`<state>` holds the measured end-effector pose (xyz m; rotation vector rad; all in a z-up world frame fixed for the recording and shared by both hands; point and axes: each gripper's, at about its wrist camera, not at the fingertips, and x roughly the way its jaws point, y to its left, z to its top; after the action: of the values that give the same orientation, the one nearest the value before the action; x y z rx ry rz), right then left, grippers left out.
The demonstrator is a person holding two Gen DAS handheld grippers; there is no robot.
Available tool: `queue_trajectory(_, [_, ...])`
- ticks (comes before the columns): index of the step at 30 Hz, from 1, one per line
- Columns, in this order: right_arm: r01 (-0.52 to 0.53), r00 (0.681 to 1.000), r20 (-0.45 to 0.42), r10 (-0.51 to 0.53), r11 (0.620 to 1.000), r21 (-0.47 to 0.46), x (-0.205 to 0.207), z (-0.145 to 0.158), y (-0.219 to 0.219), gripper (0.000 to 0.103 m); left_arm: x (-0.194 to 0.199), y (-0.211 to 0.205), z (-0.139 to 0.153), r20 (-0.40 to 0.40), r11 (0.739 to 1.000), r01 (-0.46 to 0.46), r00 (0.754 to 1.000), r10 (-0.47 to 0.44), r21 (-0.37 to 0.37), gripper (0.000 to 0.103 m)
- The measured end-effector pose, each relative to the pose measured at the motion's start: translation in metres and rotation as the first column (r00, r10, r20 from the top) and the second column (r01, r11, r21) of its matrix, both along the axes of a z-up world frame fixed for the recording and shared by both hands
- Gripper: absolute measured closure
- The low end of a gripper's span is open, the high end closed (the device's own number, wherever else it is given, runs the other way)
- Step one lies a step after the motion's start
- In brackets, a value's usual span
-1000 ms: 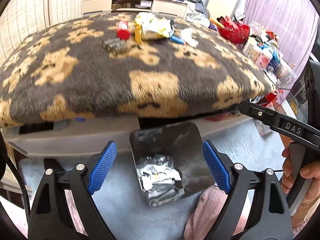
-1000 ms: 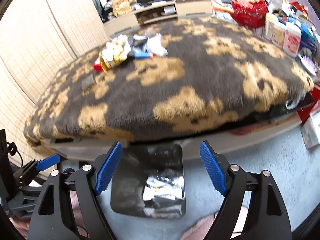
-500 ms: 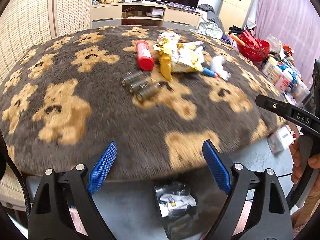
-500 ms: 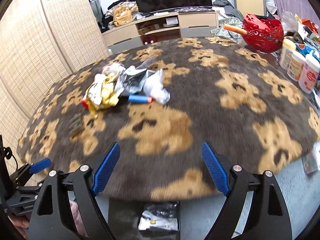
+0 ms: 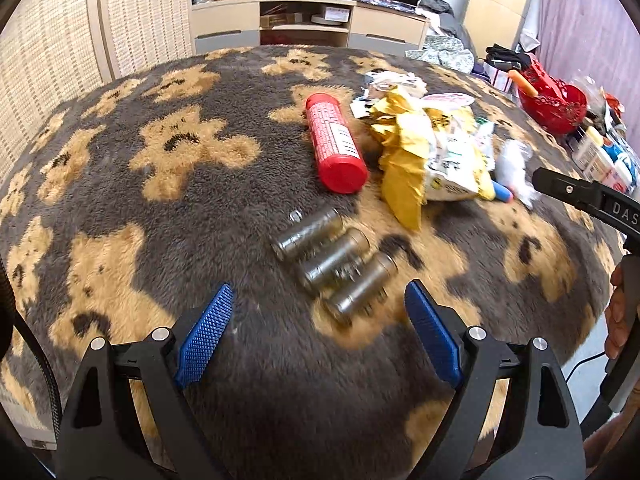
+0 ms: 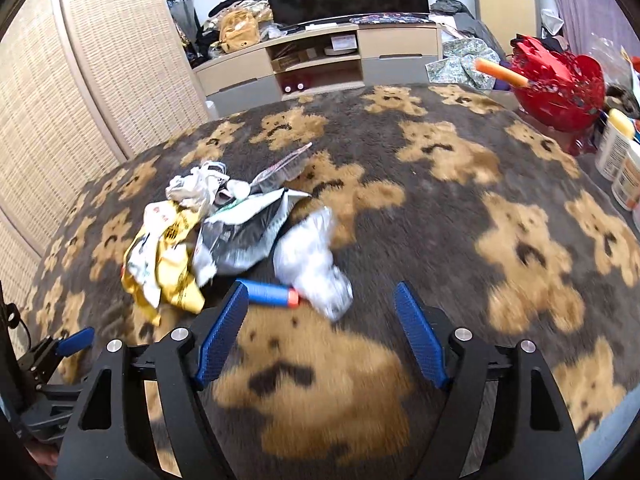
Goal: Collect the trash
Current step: 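Raise both open grippers back over the table, then grasp the three metal cylinders with the left gripper while the right grasps the white plastic bag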
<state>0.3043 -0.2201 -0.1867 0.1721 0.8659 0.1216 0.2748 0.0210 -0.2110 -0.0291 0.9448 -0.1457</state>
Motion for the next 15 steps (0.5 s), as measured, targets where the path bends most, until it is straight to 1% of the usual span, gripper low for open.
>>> queue_trajectory(5, [0.001,1.000,-0.017,-0.001,1.000,-0.019,0.023,-0.007,0.006,0.036,0.012,-0.006,0.000,-0.005,1.000,-0.010,1.000,0.009,-0.013,0.021])
queue_trajectory(8, [0.003,1.000,-0.027,-0.003,1.000,-0.029,0.032,-0.013,0.007,0.040,0.018,-0.011,-0.001,-0.005,1.000,-0.013,1.000,0.013,-0.005,0.021])
queue_trajectory(10, [0.000,0.999,-0.033,-0.001,0.999,-0.033,0.037,-0.016,0.008,0.044,0.020,-0.016,-0.003,0.001,1.000,-0.011,1.000,0.011,0.014,0.021])
queue_trajectory(12, [0.001,0.999,-0.038,-0.003,0.999,-0.043,0.041,-0.019,0.008,0.046,0.020,-0.020,-0.004,0.010,0.999,-0.011,1.000,0.011,0.041,0.023])
queue_trajectory(13, [0.001,0.999,-0.038,-0.003,0.999,-0.048,0.043,-0.020,0.009,0.048,0.021,-0.021,-0.004,0.015,0.998,-0.013,1.000,0.012,0.054,0.026])
queue_trajectory(14, [0.001,0.999,-0.039,-0.003,0.999,-0.049,0.044,-0.021,0.009,0.051,0.020,-0.021,-0.004,0.020,0.998,-0.015,1.000,0.014,0.067,0.031])
queue_trajectory(15, [0.001,0.999,-0.042,-0.003,0.999,-0.052,0.045,-0.023,0.009,0.055,0.019,-0.021,-0.004,0.026,0.997,-0.019,1.000,0.017,0.078,0.034])
